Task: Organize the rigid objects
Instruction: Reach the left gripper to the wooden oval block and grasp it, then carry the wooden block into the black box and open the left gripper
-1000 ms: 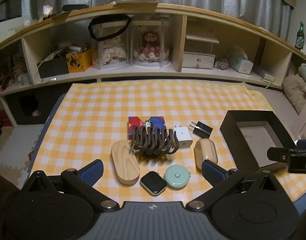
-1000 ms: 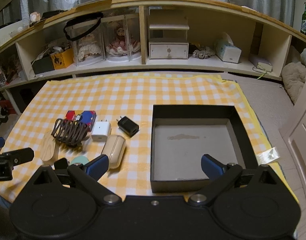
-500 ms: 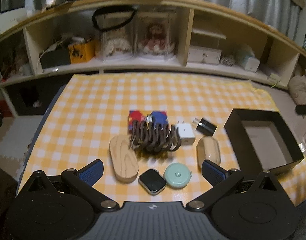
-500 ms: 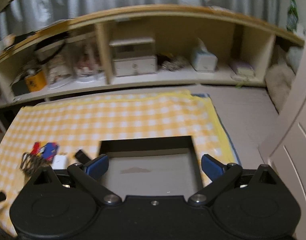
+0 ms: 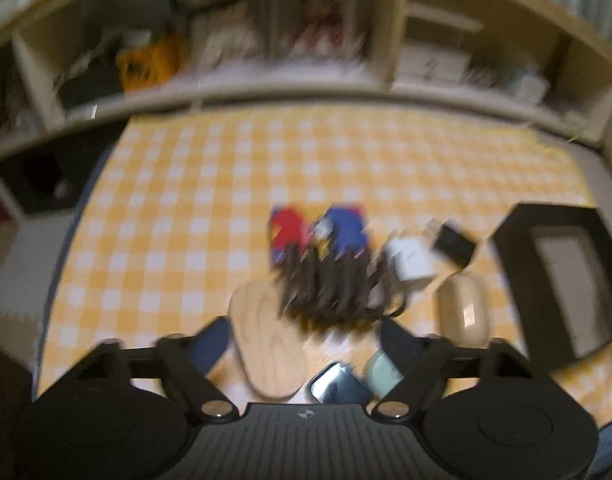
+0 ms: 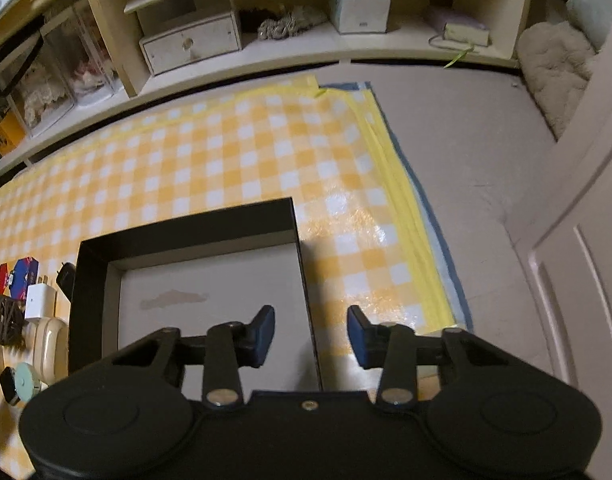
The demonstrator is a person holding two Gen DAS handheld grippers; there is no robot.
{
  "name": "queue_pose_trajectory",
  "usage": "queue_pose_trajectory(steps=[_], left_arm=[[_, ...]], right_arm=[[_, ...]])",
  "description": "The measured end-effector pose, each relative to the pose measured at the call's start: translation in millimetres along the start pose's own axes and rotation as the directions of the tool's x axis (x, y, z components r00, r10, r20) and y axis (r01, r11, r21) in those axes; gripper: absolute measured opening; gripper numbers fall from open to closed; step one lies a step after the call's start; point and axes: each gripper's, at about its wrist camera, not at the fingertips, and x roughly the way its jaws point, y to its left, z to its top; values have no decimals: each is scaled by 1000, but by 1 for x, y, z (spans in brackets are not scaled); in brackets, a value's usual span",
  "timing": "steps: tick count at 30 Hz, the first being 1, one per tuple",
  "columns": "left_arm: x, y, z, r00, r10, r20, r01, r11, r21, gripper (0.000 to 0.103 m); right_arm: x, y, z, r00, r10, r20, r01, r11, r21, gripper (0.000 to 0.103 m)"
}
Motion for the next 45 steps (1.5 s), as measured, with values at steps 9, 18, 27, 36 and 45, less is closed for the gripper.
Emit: queue_pose_trajectory(steps=[9,18,27,36,45], left_arm=[[48,11,3,986,93,-135,-106,991,-88,68],[61,9,9,980,146,-136,-155,986,-57,47],[20,32,10,992,116,-43,-121,981,-149,46],[-38,-67,31,975,-180,131,186,982,-38,46],[16,-216,27,889,-456,45,458,887,-60,46]], right_arm=[[19,9,4,998,-3,-62,-1,998,-65,17],[22,11,7,996,-34,-81,22,989,-145,3],[22,11,6,997,-14,-73,1,984,-176,2],[24,9,7,994,34,-101,-51,984,-170,3],[24,9,7,990,56,-131,-79,982,-173,4]])
